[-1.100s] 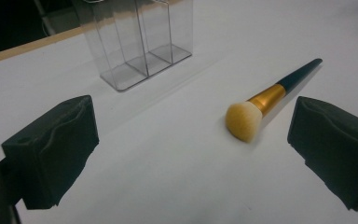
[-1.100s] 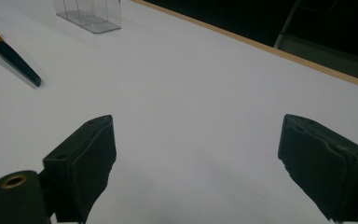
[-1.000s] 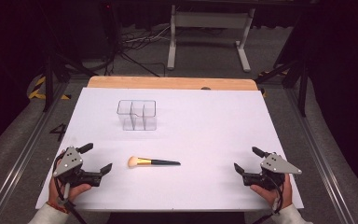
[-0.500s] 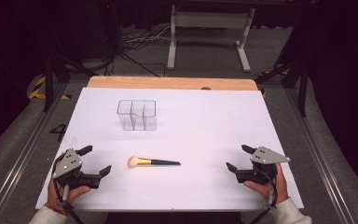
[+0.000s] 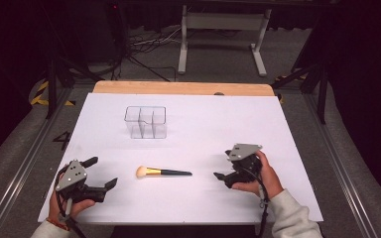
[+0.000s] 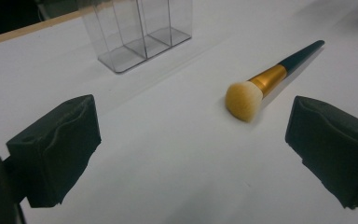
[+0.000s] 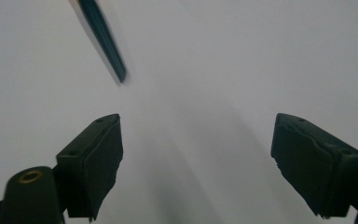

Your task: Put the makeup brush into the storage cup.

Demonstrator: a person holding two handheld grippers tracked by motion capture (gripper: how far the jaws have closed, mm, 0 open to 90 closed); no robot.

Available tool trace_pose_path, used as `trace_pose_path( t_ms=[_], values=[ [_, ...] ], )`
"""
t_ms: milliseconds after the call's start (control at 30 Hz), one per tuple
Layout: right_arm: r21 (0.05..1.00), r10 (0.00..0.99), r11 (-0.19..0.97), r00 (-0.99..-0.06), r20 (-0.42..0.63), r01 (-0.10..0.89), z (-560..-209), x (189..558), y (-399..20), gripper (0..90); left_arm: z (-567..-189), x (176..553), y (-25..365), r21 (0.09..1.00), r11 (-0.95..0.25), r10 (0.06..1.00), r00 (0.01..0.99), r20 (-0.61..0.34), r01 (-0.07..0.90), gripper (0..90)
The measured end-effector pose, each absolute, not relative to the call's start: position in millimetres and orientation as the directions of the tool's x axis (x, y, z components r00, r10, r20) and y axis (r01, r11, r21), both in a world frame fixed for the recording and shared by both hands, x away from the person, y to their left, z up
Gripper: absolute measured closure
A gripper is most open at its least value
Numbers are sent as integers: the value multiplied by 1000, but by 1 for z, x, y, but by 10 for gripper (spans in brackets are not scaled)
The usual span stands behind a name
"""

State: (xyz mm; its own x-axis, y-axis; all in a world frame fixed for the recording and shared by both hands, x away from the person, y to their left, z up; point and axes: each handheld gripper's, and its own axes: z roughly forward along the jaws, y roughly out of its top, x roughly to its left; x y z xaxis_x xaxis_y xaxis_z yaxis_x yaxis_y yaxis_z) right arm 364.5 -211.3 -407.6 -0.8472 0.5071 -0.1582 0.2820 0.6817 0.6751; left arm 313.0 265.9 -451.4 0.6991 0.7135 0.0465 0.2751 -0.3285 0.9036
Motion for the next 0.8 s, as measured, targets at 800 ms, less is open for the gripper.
trace_pose_path(
  t_ms=[800],
  values=[
    [338,135,935,-988,-70,104,-408,403,-28,354,-457,311,270,891,-350,704,709,45,290,37]
  ],
)
